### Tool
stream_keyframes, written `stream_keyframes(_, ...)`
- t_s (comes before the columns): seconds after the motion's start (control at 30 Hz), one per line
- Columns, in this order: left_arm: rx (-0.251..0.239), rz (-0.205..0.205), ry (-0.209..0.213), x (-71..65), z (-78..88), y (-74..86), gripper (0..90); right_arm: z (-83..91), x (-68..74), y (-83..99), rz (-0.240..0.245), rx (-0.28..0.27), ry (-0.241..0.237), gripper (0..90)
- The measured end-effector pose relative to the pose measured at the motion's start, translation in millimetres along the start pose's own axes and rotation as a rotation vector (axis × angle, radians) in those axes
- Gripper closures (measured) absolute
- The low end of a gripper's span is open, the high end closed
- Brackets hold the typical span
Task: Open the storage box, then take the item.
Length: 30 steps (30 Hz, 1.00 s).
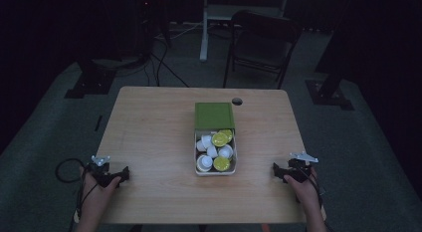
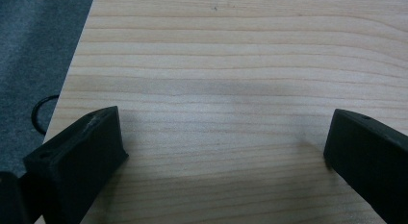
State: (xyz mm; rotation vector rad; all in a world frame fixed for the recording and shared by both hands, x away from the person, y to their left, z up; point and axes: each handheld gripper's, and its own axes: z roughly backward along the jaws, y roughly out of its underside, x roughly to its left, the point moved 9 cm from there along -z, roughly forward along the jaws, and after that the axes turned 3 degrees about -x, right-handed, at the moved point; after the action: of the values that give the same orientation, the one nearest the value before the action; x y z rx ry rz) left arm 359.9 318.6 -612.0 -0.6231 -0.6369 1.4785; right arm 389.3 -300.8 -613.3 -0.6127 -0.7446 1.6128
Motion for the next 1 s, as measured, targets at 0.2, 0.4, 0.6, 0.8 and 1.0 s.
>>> stream_keyframes(0.2, -0.001, 0.006, -0.005, -0.3, -0.4, -0.4, 0.2, 0.1, 0.1, 0.1, 0.000, 0.001, -0.001, 10.5)
stream_keyframes(0.4, 0.001, 0.001, -0.002, -1.2, -0.9, -1.0, 0.2, 0.2, 1.4, 0.1, 0.002, 0.001, -0.004, 10.4)
stream_keyframes(0.6, 0.001, 0.000, -0.002, -1.2, -0.9, -1.0, 0.2, 0.8, 5.7, -0.1, -0.002, 0.018, 0.007, 10.4)
stream_keyframes(0.8, 0.001, 0.001, -0.003, -1.2, -1.0, -1.1, 0.2, 1.8, 14.5, -1.7, -0.013, 0.036, 0.008, 10.5)
stream_keyframes(1.0, 0.000, 0.001, -0.003, -1.2, -1.0, -1.1, 0.1, 6.4, 28.1, -10.9, -0.007, 0.017, -0.024, 10.5)
